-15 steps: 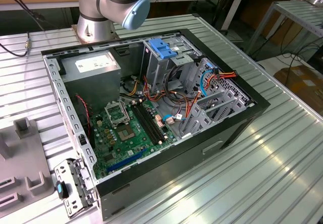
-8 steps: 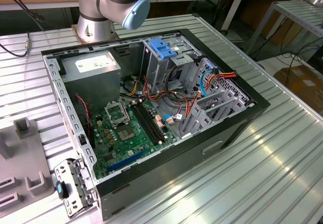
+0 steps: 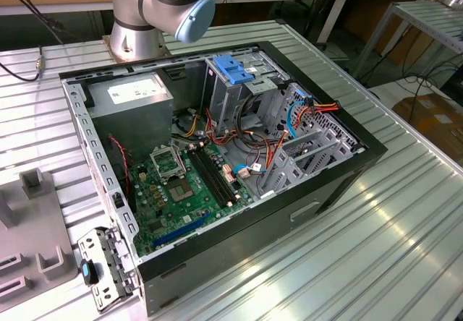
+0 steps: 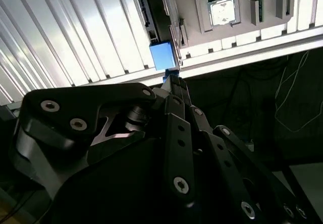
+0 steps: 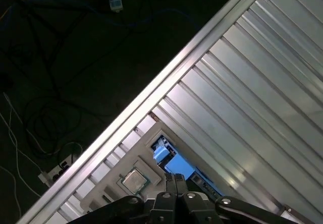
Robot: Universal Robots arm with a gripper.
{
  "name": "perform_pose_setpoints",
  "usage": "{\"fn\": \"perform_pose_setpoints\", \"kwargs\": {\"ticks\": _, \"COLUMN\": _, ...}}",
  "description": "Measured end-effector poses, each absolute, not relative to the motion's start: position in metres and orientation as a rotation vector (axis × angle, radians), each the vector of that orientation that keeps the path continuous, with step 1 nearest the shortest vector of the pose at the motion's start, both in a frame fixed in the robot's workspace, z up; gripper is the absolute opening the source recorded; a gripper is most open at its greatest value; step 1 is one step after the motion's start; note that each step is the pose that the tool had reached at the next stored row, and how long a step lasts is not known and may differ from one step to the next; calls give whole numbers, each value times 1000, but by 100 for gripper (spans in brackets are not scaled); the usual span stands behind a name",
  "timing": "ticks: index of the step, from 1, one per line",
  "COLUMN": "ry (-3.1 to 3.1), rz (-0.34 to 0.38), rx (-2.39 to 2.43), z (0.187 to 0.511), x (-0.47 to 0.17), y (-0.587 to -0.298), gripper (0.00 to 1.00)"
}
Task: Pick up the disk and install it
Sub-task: 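Pick up the disk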
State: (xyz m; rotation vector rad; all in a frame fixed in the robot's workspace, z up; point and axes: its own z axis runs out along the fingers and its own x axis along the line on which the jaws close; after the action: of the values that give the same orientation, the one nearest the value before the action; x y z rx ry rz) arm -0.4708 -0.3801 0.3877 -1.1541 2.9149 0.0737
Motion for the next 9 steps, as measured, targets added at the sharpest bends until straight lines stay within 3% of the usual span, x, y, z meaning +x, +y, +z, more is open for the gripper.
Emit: {"fn": "perform_pose_setpoints", "kwargs": {"ticks": 9, "ry": 2788, "rz": 74, "rx": -1444, "z": 386, "x": -470, "y": -380, "gripper": 11}}
